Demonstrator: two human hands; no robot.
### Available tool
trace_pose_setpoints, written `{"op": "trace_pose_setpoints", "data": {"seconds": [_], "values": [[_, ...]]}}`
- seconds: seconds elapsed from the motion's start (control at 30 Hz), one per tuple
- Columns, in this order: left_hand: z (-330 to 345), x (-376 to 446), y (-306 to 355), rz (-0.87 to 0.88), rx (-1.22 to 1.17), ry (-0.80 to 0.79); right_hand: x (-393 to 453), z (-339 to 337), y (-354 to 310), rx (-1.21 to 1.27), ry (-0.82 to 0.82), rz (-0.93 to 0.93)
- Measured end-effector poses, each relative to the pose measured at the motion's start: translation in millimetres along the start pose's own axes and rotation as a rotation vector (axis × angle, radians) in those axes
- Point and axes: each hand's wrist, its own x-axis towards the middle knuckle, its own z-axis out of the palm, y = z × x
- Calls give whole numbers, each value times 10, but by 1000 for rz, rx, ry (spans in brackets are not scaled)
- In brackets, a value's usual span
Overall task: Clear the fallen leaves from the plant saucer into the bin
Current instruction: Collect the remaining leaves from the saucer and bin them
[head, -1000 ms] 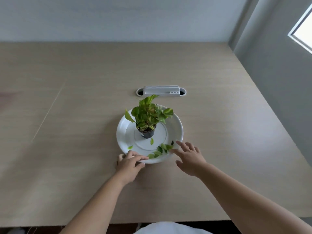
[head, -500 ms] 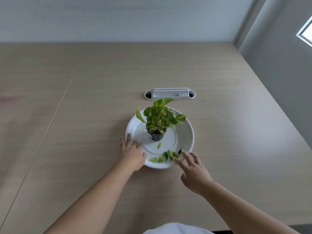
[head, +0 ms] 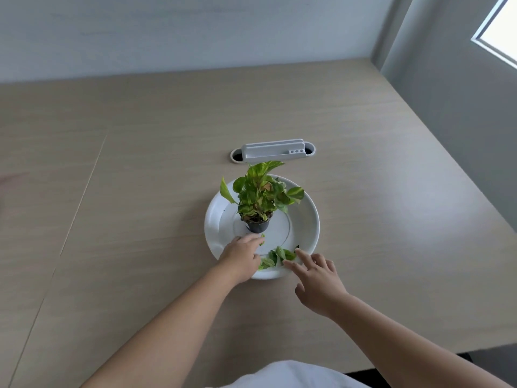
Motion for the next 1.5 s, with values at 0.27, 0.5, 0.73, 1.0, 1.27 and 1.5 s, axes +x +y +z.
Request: {"op": "trace_pose_setpoints", "data": {"seconds": [0.27, 0.5, 0.73, 1.0, 1.27, 1.5], "values": [[71, 102, -63, 148, 441, -3, 20, -120, 61, 10, -28, -12], [69, 10, -279, 36, 123, 184, 42, -36, 52, 45, -16, -1], [44, 65, -258, -45, 80, 123, 51, -44, 39, 60, -10, 13], [53, 71, -30, -261, 309, 53, 317, -245, 16, 121, 116, 125], [91, 198, 19, -324, 307, 50, 663, -302, -17, 64, -9, 187], [-34, 57, -78, -243, 108, 44, 798, -216, -172, -2, 21, 280]]}}
